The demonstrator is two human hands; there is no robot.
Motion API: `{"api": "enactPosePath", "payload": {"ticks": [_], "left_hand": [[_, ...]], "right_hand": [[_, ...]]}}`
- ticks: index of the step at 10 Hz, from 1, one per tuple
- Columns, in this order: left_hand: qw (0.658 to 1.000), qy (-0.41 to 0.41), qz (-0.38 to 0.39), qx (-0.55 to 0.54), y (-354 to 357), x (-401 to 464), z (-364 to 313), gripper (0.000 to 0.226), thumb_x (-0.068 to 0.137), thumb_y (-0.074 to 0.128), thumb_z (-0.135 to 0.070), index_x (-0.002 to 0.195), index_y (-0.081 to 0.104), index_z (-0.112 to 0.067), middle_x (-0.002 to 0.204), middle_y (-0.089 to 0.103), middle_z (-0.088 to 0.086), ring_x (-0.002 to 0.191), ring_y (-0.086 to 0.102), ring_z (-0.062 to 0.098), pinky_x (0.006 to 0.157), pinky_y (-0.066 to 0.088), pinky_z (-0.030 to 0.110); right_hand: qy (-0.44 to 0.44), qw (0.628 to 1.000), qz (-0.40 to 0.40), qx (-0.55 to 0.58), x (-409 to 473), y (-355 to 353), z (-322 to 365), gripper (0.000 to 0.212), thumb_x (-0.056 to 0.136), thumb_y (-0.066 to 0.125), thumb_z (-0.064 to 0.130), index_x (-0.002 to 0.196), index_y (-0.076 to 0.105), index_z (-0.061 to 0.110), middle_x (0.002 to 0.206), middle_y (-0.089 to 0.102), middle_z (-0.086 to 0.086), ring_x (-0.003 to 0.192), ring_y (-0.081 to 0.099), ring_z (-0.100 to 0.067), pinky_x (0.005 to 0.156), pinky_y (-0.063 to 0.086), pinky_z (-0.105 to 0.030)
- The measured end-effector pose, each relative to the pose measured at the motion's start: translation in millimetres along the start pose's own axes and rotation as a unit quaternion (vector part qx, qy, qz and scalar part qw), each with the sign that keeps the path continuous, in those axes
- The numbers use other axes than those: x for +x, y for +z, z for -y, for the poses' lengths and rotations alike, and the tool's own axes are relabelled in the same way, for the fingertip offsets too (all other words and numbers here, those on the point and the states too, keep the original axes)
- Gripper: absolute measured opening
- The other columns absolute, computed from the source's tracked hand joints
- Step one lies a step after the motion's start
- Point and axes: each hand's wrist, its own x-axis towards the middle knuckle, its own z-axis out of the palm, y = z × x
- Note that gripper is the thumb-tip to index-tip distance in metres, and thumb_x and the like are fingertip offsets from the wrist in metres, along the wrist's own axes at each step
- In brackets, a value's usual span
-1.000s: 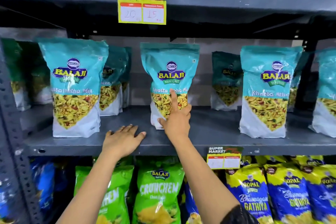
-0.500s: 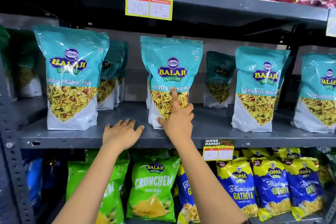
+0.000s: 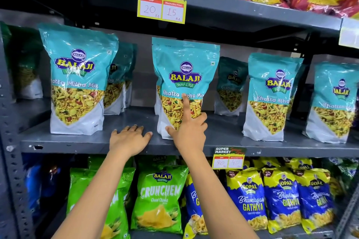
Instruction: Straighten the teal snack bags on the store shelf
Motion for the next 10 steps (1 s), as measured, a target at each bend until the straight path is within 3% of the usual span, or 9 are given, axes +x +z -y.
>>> {"api": "enactPosePath", "payload": {"ticks": [5,7,8,9,10], "left_hand": [[1.000,-0.005,0.013,-0.008,1,2,0,0.064,0.095,0.018,-0.058,0.151,0.023,-0.026,0.162,0.017,-0.004,0.148,0.016,0.018,0.118,0.013,0.049],[1.000,-0.002,0.010,-0.012,0,1,0,0.065,0.096,0.019,-0.055,0.151,0.023,-0.019,0.162,0.018,-0.001,0.148,0.018,0.018,0.119,0.014,0.044],[0.999,-0.018,-0.030,-0.007,5,-1,-2,0.062,0.097,0.021,-0.049,0.148,0.031,-0.016,0.159,0.028,0.001,0.145,0.027,0.017,0.117,0.020,0.041],[0.987,-0.028,-0.157,0.006,23,-16,-5,0.058,0.096,0.018,-0.040,0.136,0.052,-0.014,0.147,0.049,0.003,0.134,0.045,0.017,0.109,0.032,0.039],[0.958,-0.004,-0.288,-0.015,39,-28,-15,0.060,0.087,0.021,-0.031,0.103,0.073,-0.006,0.111,0.074,0.012,0.103,0.068,0.026,0.090,0.048,0.039]], "right_hand": [[-0.006,1.000,0.004,0.001,1,-3,-1,0.111,0.079,0.074,0.044,0.142,-0.016,0.055,0.138,0.024,-0.023,0.108,0.043,-0.040,0.078,0.050,-0.045],[-0.016,0.999,0.022,0.029,0,-8,-4,0.112,0.078,0.076,0.042,0.141,-0.015,0.057,0.143,0.019,-0.023,0.117,0.041,-0.043,0.082,0.049,-0.049],[-0.023,0.995,0.072,0.071,0,-16,-13,0.114,0.077,0.077,0.041,0.140,-0.017,0.059,0.150,0.013,-0.024,0.129,0.036,-0.046,0.091,0.046,-0.053],[-0.036,0.990,0.101,0.089,-2,-30,-33,0.113,0.077,0.077,0.042,0.144,-0.013,0.054,0.154,0.009,-0.026,0.134,0.035,-0.045,0.095,0.045,-0.052],[-0.070,0.987,0.076,0.121,2,-58,-57,0.092,0.081,0.074,0.038,0.150,0.013,0.040,0.152,0.025,-0.020,0.127,0.045,-0.039,0.094,0.044,-0.044]]}}
